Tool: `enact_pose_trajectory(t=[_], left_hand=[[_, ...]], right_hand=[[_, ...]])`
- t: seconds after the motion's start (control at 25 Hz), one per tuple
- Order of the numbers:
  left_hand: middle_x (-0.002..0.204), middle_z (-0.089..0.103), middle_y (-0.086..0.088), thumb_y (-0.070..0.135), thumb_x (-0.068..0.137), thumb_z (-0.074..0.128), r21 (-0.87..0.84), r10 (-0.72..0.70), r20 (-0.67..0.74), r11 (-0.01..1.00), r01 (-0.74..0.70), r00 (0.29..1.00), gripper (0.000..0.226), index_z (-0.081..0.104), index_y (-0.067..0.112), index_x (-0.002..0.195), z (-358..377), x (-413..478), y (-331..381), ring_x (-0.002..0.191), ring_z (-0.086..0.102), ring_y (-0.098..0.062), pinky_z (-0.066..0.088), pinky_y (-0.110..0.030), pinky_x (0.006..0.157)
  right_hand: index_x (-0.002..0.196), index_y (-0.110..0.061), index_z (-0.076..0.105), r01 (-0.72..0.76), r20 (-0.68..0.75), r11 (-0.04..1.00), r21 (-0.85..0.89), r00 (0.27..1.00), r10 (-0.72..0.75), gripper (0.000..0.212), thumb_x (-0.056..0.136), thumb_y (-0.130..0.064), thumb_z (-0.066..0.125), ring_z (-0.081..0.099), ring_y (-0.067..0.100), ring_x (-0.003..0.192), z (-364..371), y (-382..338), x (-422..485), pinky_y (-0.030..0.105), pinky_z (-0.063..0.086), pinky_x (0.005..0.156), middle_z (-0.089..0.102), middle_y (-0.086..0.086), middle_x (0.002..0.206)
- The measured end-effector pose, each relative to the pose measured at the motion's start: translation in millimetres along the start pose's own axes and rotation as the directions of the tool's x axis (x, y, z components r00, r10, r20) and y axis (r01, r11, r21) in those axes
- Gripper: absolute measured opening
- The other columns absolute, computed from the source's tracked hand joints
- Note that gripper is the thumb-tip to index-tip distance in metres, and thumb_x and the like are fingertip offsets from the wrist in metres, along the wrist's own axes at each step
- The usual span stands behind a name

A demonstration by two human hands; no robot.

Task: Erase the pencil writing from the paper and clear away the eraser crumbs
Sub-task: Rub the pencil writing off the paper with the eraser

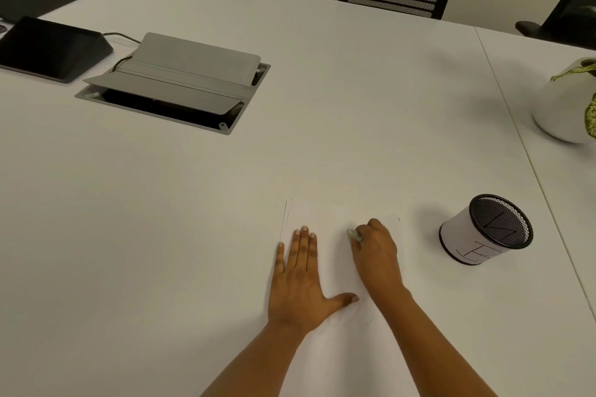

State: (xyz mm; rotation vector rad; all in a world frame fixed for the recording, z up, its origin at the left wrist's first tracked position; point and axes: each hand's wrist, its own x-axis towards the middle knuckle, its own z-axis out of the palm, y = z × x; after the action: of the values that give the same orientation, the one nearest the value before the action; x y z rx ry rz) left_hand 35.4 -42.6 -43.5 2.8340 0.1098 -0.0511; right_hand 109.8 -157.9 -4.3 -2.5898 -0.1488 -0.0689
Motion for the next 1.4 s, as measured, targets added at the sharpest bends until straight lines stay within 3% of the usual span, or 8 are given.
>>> enact_pose_trajectory(t=[0.16,0.36,0.52,0.64,0.8,0.92,1.12,1.4], left_hand=[[0.15,0.025,-0.013,0.083,0.068,0.017,0.041,-0.004,-0.006,0.999,0.004,1.0,0.107,0.027,0.005,0.141,-6,-2,4,0.138,0.022,-0.028,0.0,-0.041,0.11],[0.152,-0.012,-0.006,0.092,0.058,0.014,-0.008,0.01,0.003,1.0,-0.01,1.0,0.119,-0.01,0.012,0.142,1,-1,-1,0.139,-0.017,-0.024,-0.016,-0.043,0.11],[0.151,-0.022,-0.004,0.095,0.053,0.007,0.007,-0.008,0.033,1.0,0.008,0.999,0.12,-0.025,0.015,0.137,0,-1,0,0.136,-0.027,-0.021,-0.019,-0.043,0.111],[0.152,-0.021,-0.004,0.094,0.054,0.006,0.02,-0.008,0.023,1.0,0.007,1.0,0.12,-0.024,0.014,0.137,2,-1,-1,0.138,-0.024,-0.021,-0.018,-0.045,0.113],[0.154,-0.003,-0.008,0.088,0.062,0.013,0.02,0.011,-0.014,1.0,-0.01,1.0,0.114,0.0,0.01,0.145,1,-1,0,0.14,-0.007,-0.027,-0.013,-0.042,0.11],[0.153,-0.008,-0.006,0.087,0.062,0.01,0.012,0.013,0.0,1.0,-0.013,1.0,0.112,-0.004,0.012,0.144,0,0,0,0.139,-0.014,-0.027,-0.018,-0.041,0.109],[0.152,-0.019,-0.004,0.094,0.052,0.007,0.0,-0.009,0.021,1.0,0.009,1.0,0.121,-0.02,0.015,0.139,0,-1,0,0.138,-0.022,-0.022,-0.018,-0.044,0.112],[0.152,-0.019,-0.006,0.093,0.052,0.002,0.02,-0.014,0.033,1.0,0.014,0.999,0.12,-0.021,0.014,0.138,-3,1,3,0.139,-0.02,-0.024,-0.018,-0.047,0.112]], right_hand=[[0.084,-0.001,0.065,0.057,0.068,0.996,0.062,0.996,-0.061,0.017,0.089,-0.013,0.055,0.044,0.013,0.072,8,-3,-52,0.017,0.034,0.067,0.046,-0.001,0.077],[0.078,0.001,0.064,0.045,0.054,0.998,0.047,0.997,-0.048,0.019,0.089,-0.013,0.056,0.045,0.014,0.068,-1,9,-31,0.019,0.033,0.063,0.045,0.001,0.074],[0.074,0.006,0.062,-0.038,-0.013,0.999,0.014,0.999,0.038,0.026,0.09,-0.012,0.053,0.043,0.017,0.066,-8,16,3,0.022,0.032,0.06,0.044,0.006,0.074],[0.074,0.005,0.061,-0.076,-0.036,0.997,0.026,0.996,0.077,0.026,0.091,-0.012,0.052,0.044,0.019,0.067,-7,14,5,0.025,0.034,0.061,0.043,0.007,0.074],[0.075,0.001,0.062,-0.014,0.047,0.998,0.059,0.999,0.012,0.02,0.089,-0.012,0.055,0.045,0.015,0.068,9,3,-37,0.017,0.031,0.06,0.043,0.0,0.072],[0.083,-0.003,0.065,0.022,0.089,0.996,0.085,0.996,-0.03,0.013,0.087,-0.012,0.058,0.045,0.013,0.072,12,1,-50,0.014,0.033,0.065,0.045,-0.002,0.075],[0.078,0.003,0.062,-0.017,0.012,0.998,0.062,1.0,0.016,0.02,0.088,-0.013,0.056,0.046,0.016,0.069,3,6,-13,0.021,0.035,0.063,0.046,0.004,0.075],[0.076,0.004,0.06,-0.064,-0.06,0.996,0.055,0.996,0.068,0.021,0.09,-0.01,0.053,0.047,0.019,0.069,6,-1,-3,0.024,0.035,0.063,0.045,0.006,0.076]])
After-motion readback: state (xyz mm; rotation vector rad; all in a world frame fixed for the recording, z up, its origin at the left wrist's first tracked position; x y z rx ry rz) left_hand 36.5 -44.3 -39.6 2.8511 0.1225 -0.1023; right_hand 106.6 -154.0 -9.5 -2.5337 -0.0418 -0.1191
